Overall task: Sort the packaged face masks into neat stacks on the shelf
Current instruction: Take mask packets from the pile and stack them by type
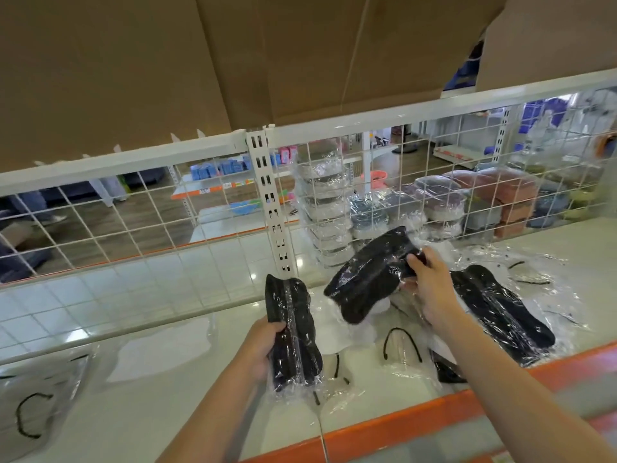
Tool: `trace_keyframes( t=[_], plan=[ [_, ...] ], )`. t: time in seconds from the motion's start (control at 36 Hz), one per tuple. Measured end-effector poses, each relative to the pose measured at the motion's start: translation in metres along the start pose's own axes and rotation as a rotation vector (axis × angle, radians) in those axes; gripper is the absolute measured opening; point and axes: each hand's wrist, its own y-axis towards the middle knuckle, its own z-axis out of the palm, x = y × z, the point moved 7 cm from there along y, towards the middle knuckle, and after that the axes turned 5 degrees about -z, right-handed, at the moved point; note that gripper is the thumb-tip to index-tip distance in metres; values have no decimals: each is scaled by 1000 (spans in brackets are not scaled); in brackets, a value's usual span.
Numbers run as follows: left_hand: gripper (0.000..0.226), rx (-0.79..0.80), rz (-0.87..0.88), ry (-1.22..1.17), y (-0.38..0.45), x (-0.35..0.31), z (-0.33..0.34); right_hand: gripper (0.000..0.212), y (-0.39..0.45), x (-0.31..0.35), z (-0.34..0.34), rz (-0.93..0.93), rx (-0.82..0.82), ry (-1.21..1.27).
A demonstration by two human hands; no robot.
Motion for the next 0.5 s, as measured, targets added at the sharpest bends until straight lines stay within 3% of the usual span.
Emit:
trace_keyframes(
  t=[0.08, 0.17, 0.28, 0.39, 0.5],
  plan=[
    [21, 12, -12, -16, 3, -2, 6, 19, -13, -4, 15, 185, 187, 240],
    [21, 47, -15, -37, 6, -3, 21, 21, -25, -7, 26, 151, 357, 94],
    [40, 221, -58, -39, -4, 1, 62, 41, -28, -20, 22, -67, 310, -402],
    [30, 347, 15, 218, -18, 3, 101, 45, -33, -18, 9, -127, 229, -539],
    [27, 310, 38, 299, -16, 5, 118, 56, -33, -13, -20, -165, 165, -754]
  ],
)
